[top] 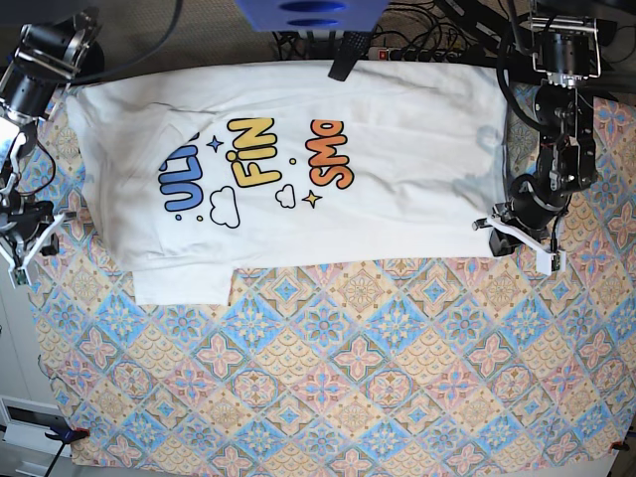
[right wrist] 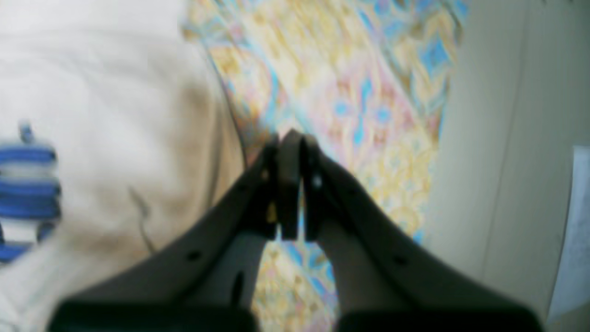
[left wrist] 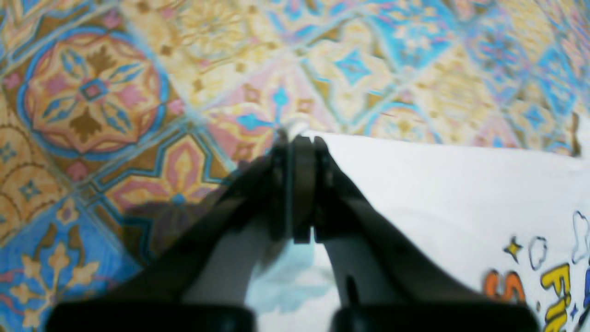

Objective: Fold the T-shirt properly
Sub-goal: 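Lift the hem with both grippers and fold it over toward the collar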

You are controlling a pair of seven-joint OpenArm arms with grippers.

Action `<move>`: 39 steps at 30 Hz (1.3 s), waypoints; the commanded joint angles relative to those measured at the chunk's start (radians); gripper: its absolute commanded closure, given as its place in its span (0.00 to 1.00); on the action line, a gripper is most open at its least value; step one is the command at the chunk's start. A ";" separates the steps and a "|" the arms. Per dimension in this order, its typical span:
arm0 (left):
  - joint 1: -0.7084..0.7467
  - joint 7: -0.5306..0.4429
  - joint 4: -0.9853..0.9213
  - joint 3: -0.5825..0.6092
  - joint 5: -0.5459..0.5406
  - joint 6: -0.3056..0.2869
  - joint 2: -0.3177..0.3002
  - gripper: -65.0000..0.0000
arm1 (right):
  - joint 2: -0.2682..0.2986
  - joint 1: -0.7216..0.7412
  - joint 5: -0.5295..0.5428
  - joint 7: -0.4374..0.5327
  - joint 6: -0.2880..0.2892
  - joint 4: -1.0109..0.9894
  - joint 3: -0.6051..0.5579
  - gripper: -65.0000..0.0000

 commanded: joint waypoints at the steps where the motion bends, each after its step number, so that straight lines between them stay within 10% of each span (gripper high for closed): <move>1: 0.016 -0.014 0.038 -0.013 -0.002 -0.002 -0.021 1.00 | 0.023 -0.008 0.007 0.002 -0.001 0.051 0.025 0.99; 9: 0.083 -0.014 0.086 -0.039 0.005 -0.002 -0.016 1.00 | 0.020 -0.102 0.004 0.009 -0.001 0.087 0.051 0.96; 17: 0.062 -0.009 0.050 -0.039 0.007 -0.002 0.008 1.00 | 0.020 0.133 0.001 0.091 -0.001 -0.149 -0.180 0.58; 39: 0.060 -0.012 0.044 -0.041 0.005 -0.002 0.011 1.00 | 0.020 0.402 0.001 0.457 -0.001 -0.784 -0.490 0.58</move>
